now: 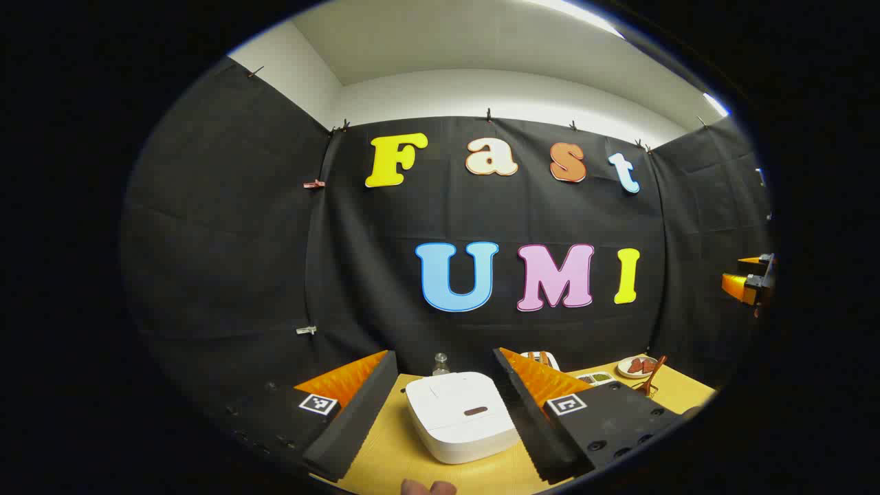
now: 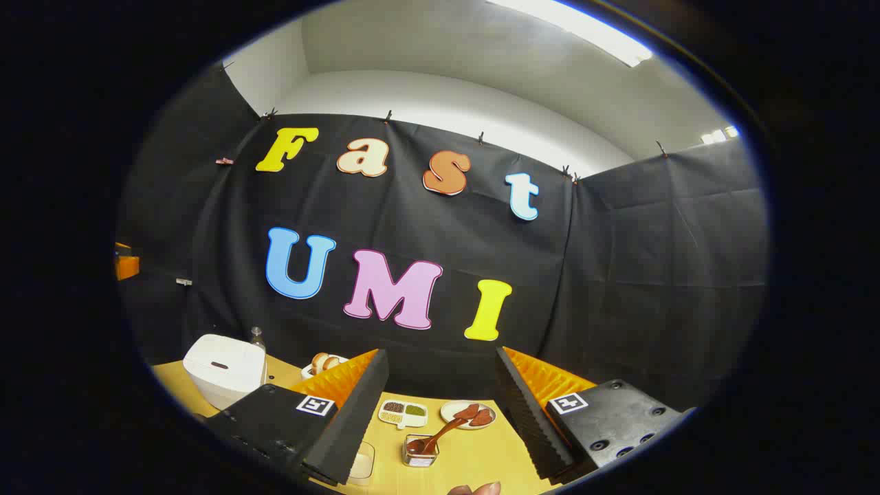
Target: Close the left gripper, press the button to open the rice cooker; take a wooden spoon from the chopstick holder with the right hand, scoop a spoonful of rice and pour it into the rice cooker, then put the wooden spoon back into the chopstick holder.
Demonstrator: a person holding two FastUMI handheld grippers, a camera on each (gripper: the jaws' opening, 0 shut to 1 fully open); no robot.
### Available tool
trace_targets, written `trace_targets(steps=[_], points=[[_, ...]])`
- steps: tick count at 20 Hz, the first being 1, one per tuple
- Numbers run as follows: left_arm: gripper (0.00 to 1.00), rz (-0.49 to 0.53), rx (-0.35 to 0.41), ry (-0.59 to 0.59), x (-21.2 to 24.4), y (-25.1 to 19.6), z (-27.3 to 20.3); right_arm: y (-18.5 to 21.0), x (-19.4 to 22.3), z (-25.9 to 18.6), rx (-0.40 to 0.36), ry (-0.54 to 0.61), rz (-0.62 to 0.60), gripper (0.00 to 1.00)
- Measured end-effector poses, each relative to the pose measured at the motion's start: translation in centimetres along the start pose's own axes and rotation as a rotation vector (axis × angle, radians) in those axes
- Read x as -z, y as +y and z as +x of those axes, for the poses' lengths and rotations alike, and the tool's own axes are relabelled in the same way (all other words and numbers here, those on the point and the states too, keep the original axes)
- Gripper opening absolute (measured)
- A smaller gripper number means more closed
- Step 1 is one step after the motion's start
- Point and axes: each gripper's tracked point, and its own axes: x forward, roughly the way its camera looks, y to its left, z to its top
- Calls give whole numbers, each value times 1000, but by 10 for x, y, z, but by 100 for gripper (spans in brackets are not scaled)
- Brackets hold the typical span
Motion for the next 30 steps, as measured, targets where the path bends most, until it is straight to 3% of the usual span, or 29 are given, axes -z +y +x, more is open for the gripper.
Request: trace_targets(steps=[30], points=[[95, 21, -2, 20, 4, 2, -4, 1, 0, 0, -13, 4, -1, 97]])
